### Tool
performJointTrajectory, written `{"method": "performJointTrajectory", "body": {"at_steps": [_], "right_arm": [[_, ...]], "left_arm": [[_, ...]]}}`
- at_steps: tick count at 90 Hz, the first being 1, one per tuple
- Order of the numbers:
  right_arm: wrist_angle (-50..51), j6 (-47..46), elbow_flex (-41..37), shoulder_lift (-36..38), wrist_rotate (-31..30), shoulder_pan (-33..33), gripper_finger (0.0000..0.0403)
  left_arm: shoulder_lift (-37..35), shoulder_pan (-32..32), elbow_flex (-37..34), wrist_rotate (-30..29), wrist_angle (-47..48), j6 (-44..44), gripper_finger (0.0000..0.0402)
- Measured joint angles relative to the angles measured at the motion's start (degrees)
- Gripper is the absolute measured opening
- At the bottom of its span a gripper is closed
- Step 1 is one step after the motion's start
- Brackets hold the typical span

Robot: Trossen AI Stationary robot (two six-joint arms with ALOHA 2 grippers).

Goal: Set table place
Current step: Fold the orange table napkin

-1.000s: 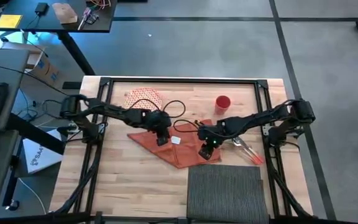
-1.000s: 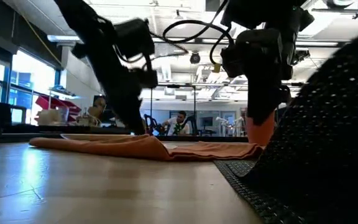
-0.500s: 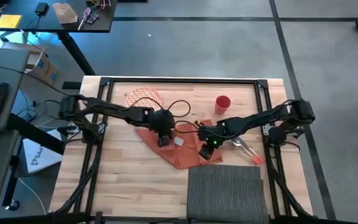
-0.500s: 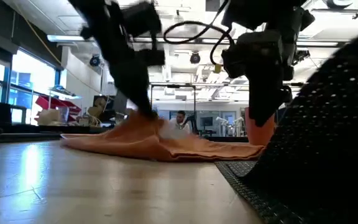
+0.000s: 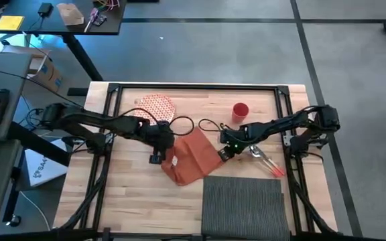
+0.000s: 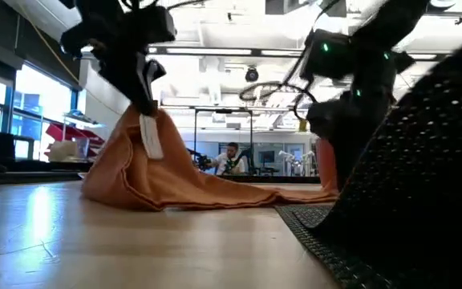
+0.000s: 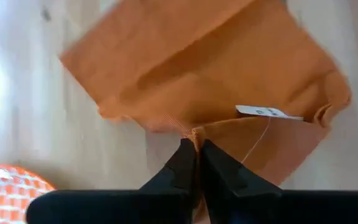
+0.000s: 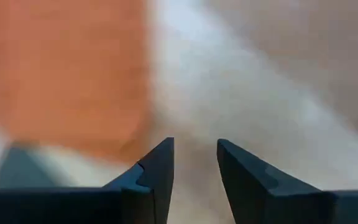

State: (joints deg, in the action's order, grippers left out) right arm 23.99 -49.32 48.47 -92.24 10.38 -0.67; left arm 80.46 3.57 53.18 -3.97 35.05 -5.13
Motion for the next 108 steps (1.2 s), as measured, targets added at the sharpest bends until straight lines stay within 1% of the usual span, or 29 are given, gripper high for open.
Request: {"method": "performJointTrajectory", "body": {"at_steps": [7, 17, 26, 34, 44, 54, 63, 69, 76, 88, 96, 101, 108], "right_arm": [[-4.13, 3.29, 3.01, 0.13, 2.79, 0.41, 0.0087], [-13.91, 5.68, 5.34, -2.77, 3.33, 0.32, 0.0066], [-19.06, 2.49, 6.01, -8.77, 2.12, -1.06, 0.0037], [-21.51, -1.18, 6.97, -14.34, 0.95, -2.1, 0.0009], [-20.25, -8.43, 8.38, -17.95, -0.31, -2.74, 0.0003], [-15.68, -14.24, 8.56, -18.27, -1.68, -2.53, 0.0001], [-11.83, -16.55, 8.59, -18.13, -3.12, -1.77, 0.0001], [-10.92, -17.94, 8.63, -18.13, -2.98, -1.28, 0.0001], [-9.97, -19.98, 8.63, -18.08, -3.23, -0.75, 0.0001], [-9.94, -22.52, 8.52, -17.89, -3.66, -0.47, 0.0], [-9.86, -22.6, 8.48, -17.62, -3.29, -0.48, 0.0], [-9.2, -22.44, 8.39, -17.13, -3.38, -0.44, 0.0], [-7.36, -22.2, 8.13, -16.08, -4.62, -0.45, 0.0]], "left_arm": [[0.71, 0.42, -0.19, 0.64, -0.75, 0.37, 0.0001], [1.48, 0.71, -0.4, 0.75, -1.13, 0.0, 0.0001], [1.64, 0.77, -0.39, 0.91, -0.63, 0.06, 0.0001], [1.1, 0.92, -0.26, 2.39, 1.18, 0.44, 0.0001], [0.19, 2.63, 1.58, 2.83, 7.44, 1.27, 0.0001], [-2.12, 5.88, 4.7, 5.01, 14.93, 2.0, 0.0], [-5.11, 9.71, 5.16, 4.23, 17.94, 3.84, 0.0], [-7.09, 11.88, 4.17, 3.58, 18.87, 6.12, 0.0], [-9.04, 14.92, 2.19, 4.92, 20.94, 9.1, 0.0], [-11.07, 19.66, -1.49, 4.99, 20.75, 13.45, 0.0], [-11.37, 22.85, -3.14, 5.13, 20.34, 17.69, 0.0001], [-11.9, 24.58, -4.01, 6.35, 20.72, 19.49, 0.0007], [-12.73, 27.09, -5.35, 7.97, 19.43, 21.62, 0.0024]]}}
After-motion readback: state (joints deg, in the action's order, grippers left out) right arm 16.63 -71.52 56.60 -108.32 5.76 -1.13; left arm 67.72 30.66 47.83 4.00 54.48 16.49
